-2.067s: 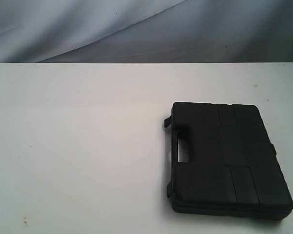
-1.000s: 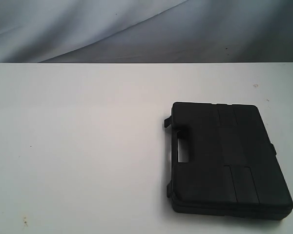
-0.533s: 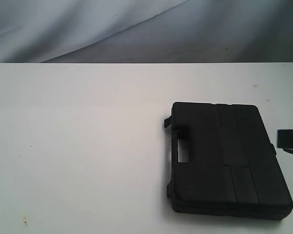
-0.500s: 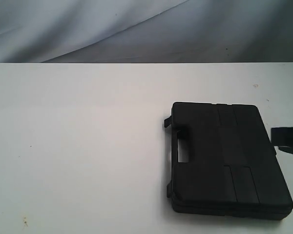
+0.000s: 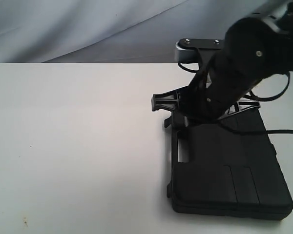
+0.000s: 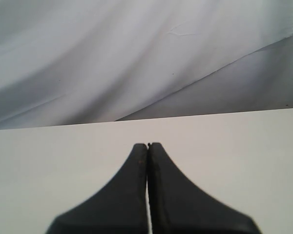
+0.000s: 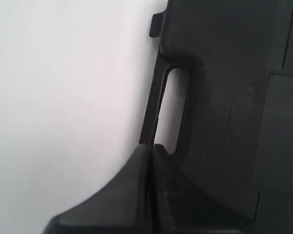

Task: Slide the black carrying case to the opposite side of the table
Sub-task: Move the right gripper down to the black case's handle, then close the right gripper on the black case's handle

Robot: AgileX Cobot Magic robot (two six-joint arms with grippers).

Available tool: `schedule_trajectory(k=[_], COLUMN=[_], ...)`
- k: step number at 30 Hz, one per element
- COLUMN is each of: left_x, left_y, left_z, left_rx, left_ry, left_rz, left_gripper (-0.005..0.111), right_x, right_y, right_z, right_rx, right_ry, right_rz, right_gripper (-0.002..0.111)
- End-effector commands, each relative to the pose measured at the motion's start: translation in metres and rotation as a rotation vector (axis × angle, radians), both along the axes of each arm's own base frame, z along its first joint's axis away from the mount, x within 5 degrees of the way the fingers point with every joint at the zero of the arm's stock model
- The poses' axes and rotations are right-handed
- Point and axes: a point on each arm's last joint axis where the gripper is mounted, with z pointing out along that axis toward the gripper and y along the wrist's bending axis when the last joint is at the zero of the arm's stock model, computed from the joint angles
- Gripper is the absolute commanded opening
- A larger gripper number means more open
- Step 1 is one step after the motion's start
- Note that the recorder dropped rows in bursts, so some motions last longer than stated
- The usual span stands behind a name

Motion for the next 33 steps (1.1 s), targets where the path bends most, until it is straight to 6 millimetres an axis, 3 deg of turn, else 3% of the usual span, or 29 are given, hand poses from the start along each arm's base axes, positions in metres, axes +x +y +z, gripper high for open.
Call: schedule_trajectory(k=[1,20,28,33], left_x=[0.0,0.0,0.0,0.0], left_y=[0.0,0.0,0.0,0.0], left_z=[-0.001,-0.001,-0.001,-0.001], left_rx=[-0.002,-0.002,-0.005,-0.005], left_ry=[-0.001,-0.001,0.0,0.0], left_rz=[0.002,0.002,0.002,0.002], left_gripper=[0.0,0.0,0.0,0.0], right_x=[0.012,0.039,0.049,0.052], right_y=[0.015,0.034,0.041,0.045], right_z=[-0.002,-0.003,-0.01,-0.024], right_rx=[-0.077,-0.122,-0.07,-0.073], right_ry=[0.042,0.088,0.046,0.081], right_rz=[-0.029,-0.047,-0.034,-0.05], right_gripper=[0.0,0.0,0.0,0.0])
